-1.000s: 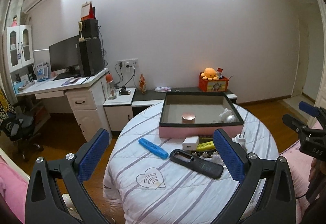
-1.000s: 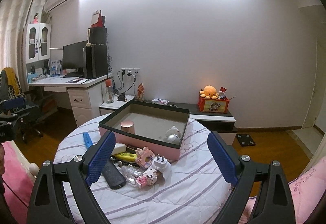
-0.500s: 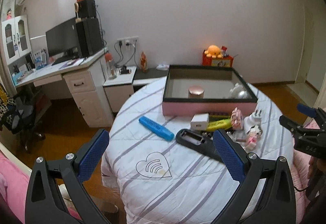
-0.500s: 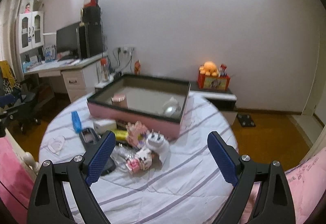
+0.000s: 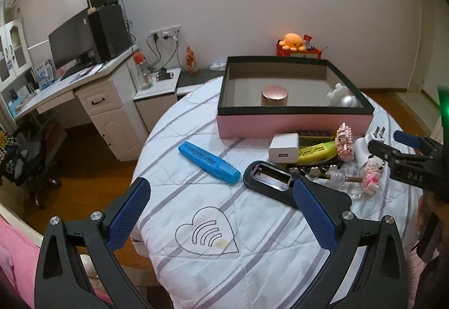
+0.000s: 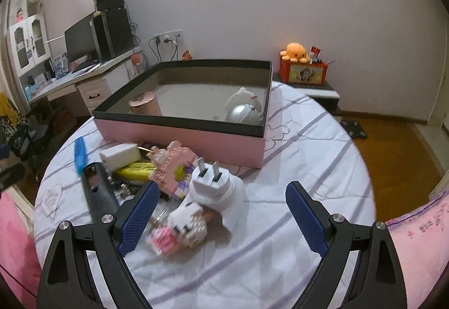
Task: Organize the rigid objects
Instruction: 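Grasp the white plug adapter with the right gripper while the left grasps the white charger cube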
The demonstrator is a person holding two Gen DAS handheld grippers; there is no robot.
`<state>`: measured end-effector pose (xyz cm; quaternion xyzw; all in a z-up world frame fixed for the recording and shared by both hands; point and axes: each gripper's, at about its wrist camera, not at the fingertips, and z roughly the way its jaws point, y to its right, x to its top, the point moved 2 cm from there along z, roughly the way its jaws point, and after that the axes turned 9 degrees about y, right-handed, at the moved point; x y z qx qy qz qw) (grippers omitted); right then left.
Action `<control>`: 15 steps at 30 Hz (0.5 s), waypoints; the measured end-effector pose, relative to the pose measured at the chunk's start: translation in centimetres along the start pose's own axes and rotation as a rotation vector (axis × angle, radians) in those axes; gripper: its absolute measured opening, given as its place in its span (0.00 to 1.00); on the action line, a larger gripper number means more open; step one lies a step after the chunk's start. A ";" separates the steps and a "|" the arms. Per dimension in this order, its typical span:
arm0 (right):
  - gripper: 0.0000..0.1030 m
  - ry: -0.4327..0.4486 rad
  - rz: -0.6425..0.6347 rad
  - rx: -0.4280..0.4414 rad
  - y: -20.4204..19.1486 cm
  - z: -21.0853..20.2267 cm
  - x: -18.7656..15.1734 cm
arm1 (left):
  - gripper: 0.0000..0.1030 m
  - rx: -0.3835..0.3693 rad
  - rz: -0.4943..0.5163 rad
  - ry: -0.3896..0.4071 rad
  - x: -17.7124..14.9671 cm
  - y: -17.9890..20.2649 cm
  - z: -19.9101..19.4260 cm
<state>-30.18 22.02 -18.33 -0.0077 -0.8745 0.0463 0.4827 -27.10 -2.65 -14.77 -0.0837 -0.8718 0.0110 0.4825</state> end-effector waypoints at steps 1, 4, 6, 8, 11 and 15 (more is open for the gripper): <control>0.87 -0.007 0.005 0.006 0.0 0.5 0.0 | 1.00 -0.002 0.003 -0.009 0.0 0.1 0.4; 0.67 -0.050 0.016 0.028 0.3 2.0 -0.3 | 1.00 -0.006 0.013 -0.022 0.1 0.5 1.4; 0.59 -0.066 0.015 0.045 0.4 2.5 -0.5 | 1.00 -0.015 0.015 -0.031 0.2 0.8 2.0; 0.52 -0.066 0.019 0.075 0.6 2.7 -0.5 | 1.00 -0.025 0.012 -0.038 0.4 1.3 2.8; 0.52 -0.061 -0.006 0.086 0.9 2.4 -0.5 | 1.00 -0.053 -0.002 -0.047 0.6 2.2 4.2; 0.45 -0.047 -0.007 0.083 2.1 1.9 -0.3 | 1.00 -0.073 -0.008 -0.076 0.8 3.8 6.7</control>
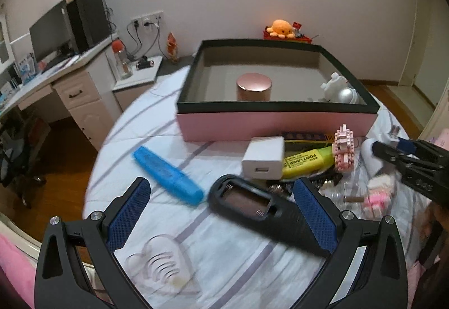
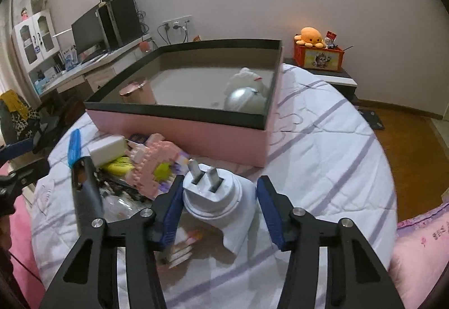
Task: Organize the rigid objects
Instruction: 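Grasp the white plug adapter with the right gripper while the left grasps the white charger cube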
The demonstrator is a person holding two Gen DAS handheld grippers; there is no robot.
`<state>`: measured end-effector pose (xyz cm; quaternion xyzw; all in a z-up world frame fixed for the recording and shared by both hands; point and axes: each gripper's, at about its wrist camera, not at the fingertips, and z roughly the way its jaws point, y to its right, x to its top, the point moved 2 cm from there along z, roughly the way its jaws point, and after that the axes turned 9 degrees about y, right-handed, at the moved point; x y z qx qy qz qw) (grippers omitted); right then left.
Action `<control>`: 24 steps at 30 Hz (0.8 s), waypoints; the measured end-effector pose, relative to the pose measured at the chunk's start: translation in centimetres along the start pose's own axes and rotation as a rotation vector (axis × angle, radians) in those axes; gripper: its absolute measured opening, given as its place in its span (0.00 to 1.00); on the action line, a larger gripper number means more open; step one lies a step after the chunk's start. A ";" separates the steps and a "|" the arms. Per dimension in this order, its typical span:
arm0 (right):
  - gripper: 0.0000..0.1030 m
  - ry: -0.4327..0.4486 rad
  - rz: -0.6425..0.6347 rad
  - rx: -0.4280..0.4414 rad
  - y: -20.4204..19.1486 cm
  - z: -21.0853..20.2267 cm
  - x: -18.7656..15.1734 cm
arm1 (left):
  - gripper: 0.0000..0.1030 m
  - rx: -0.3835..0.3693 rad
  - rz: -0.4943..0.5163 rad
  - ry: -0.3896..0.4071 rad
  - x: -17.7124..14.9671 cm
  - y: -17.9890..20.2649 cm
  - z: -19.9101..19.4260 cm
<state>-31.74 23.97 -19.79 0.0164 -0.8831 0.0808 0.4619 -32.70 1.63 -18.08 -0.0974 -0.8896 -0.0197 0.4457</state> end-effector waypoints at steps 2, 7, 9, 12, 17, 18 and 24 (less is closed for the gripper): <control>0.43 0.000 -0.004 -0.009 0.4 -0.3 0.3 | 1.00 -0.002 0.007 -0.001 0.2 0.6 1.0; 0.42 0.001 0.001 -0.008 1.8 -0.3 0.4 | 1.00 -0.012 0.037 -0.025 1.0 1.9 3.3; 0.42 0.001 -0.004 -0.002 1.8 -0.2 0.5 | 1.00 -0.024 0.036 -0.033 1.0 2.2 4.1; 0.42 0.005 -0.010 0.008 1.8 0.1 0.6 | 0.98 -0.039 0.051 -0.071 1.0 2.6 5.5; 0.42 0.005 -0.001 0.021 2.3 0.3 0.7 | 0.75 -0.096 0.052 -0.084 0.8 3.3 6.6; 0.42 0.004 0.000 0.020 2.4 0.5 0.7 | 0.71 -0.115 0.050 -0.081 0.9 3.4 6.7; 0.43 0.003 -0.001 0.006 2.4 0.9 0.6 | 0.41 -0.189 0.030 -0.063 0.9 3.6 6.9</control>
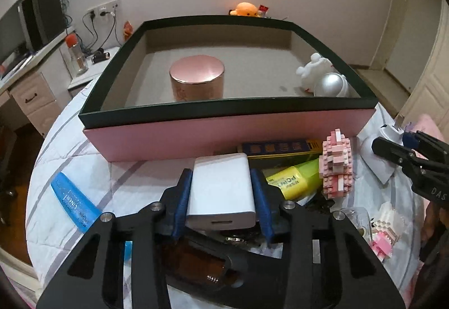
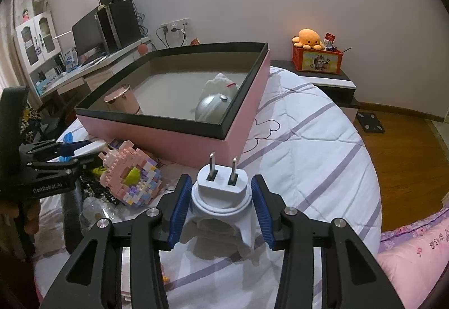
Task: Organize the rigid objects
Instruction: 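Grasp the white plug adapter with the right gripper while the left grasps the white charger cube, then lift the charger cube with the left gripper while the right gripper lifts the plug adapter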
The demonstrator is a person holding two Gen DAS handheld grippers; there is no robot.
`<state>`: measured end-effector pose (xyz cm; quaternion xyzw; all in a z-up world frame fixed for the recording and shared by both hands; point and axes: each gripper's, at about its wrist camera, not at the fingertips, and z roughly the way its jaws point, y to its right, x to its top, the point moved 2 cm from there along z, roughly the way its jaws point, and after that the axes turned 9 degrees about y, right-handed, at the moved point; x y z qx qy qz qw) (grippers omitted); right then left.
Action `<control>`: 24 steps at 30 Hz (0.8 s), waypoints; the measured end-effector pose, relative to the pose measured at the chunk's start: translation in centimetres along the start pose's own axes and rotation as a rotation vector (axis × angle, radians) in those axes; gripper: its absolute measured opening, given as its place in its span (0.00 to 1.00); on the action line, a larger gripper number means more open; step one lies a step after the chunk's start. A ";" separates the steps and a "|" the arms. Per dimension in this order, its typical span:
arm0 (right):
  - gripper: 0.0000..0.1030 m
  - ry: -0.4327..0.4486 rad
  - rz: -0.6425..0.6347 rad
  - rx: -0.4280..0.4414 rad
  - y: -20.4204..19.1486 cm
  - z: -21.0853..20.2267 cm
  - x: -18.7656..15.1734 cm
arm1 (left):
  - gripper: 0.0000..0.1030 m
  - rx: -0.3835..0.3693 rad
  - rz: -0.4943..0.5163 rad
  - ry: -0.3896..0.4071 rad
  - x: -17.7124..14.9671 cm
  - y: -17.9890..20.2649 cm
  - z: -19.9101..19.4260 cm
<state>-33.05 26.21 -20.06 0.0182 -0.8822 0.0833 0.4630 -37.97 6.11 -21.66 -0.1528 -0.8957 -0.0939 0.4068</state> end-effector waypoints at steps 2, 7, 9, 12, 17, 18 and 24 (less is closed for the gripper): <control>0.43 0.000 -0.005 -0.003 0.0 -0.1 -0.1 | 0.41 0.008 -0.001 0.000 0.0 -0.1 -0.1; 0.51 -0.017 0.010 -0.014 0.2 -0.1 -0.8 | 0.40 0.099 0.013 -0.006 -0.4 -0.8 -0.7; 0.52 -0.034 0.014 -0.014 0.3 0.0 -1.2 | 0.40 0.126 0.013 -0.009 -0.7 -1.2 -0.9; 0.52 -0.039 0.015 -0.022 0.3 0.1 -1.5 | 0.40 0.133 0.000 -0.009 -0.9 -1.7 -0.9; 0.52 -0.056 0.009 -0.023 0.2 0.6 -1.5 | 0.40 0.132 -0.011 -0.011 -1.0 -1.9 -0.5; 0.52 -0.061 0.006 -0.022 0.2 0.8 -1.5 | 0.40 0.127 -0.015 -0.008 -1.0 -2.0 -0.5; 0.52 -0.047 -0.012 -0.020 0.1 0.5 -1.4 | 0.40 0.118 -0.031 0.003 -1.0 -2.3 -1.1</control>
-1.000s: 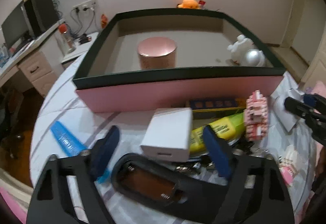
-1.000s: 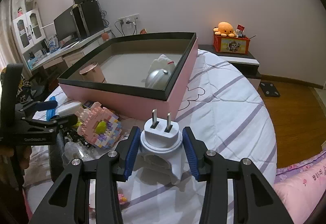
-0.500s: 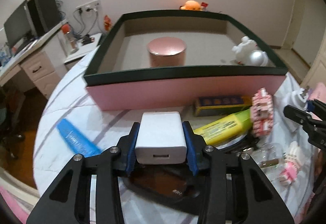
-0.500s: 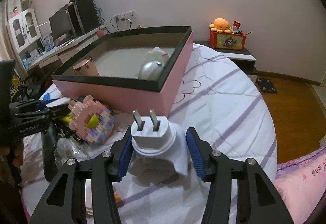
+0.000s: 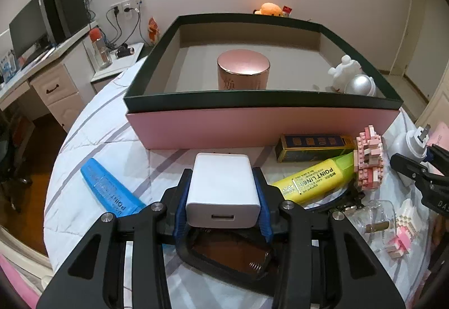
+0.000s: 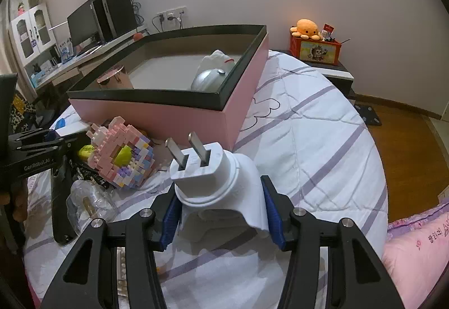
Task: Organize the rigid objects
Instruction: 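Lift the charger cube with the left gripper while the right gripper lifts the plug adapter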
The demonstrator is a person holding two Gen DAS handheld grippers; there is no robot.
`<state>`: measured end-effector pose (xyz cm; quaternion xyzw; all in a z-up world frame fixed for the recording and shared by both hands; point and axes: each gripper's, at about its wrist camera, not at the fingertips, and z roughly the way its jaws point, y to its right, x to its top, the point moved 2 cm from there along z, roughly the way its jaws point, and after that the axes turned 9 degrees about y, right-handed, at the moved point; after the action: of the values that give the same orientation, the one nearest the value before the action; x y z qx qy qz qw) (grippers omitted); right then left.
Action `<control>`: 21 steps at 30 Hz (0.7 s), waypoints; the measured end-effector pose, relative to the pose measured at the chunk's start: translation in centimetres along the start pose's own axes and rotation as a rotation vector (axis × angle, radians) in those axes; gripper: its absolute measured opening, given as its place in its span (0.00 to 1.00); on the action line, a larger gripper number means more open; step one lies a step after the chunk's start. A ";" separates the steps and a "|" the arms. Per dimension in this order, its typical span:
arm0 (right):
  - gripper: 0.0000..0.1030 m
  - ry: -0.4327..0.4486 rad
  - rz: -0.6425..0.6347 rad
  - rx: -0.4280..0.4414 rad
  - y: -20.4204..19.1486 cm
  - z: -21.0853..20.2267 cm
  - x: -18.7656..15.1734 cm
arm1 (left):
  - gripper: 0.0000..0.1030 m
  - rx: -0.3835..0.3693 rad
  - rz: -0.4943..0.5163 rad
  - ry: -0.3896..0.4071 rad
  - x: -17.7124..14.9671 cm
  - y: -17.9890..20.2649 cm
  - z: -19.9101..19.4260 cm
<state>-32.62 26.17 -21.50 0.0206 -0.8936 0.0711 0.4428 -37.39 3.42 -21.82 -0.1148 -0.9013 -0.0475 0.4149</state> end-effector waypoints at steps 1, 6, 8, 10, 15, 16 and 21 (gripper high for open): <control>0.52 0.009 -0.003 -0.003 -0.1 -0.2 0.0 | 0.40 0.001 -0.006 0.003 0.0 -0.2 -0.3; 0.51 0.035 -0.011 -0.002 -0.6 -1.0 0.5 | 0.40 0.008 -0.020 0.034 0.1 -1.0 -2.0; 0.51 0.053 -0.015 -0.002 -0.9 -1.4 0.8 | 0.40 0.008 -0.023 0.047 0.1 -1.2 -2.8; 0.51 0.070 -0.022 0.001 -1.3 -1.8 1.0 | 0.40 -0.005 -0.033 0.065 0.2 -1.5 -3.9; 0.51 0.101 -0.021 0.009 -2.0 -2.7 1.6 | 0.40 -0.009 -0.054 0.105 0.4 -2.1 -6.2; 0.51 0.114 -0.021 0.009 -2.2 -3.0 1.7 | 0.40 -0.007 -0.063 0.113 0.5 -2.3 -6.6; 0.51 0.165 -0.035 0.018 -3.4 -4.8 2.7 | 0.40 0.004 -0.082 0.185 1.0 -3.0 -9.8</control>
<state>-30.13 23.53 -16.14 0.0342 -0.8528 0.0730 0.5161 -31.55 -1.08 -14.61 -0.0722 -0.8632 -0.0729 0.4944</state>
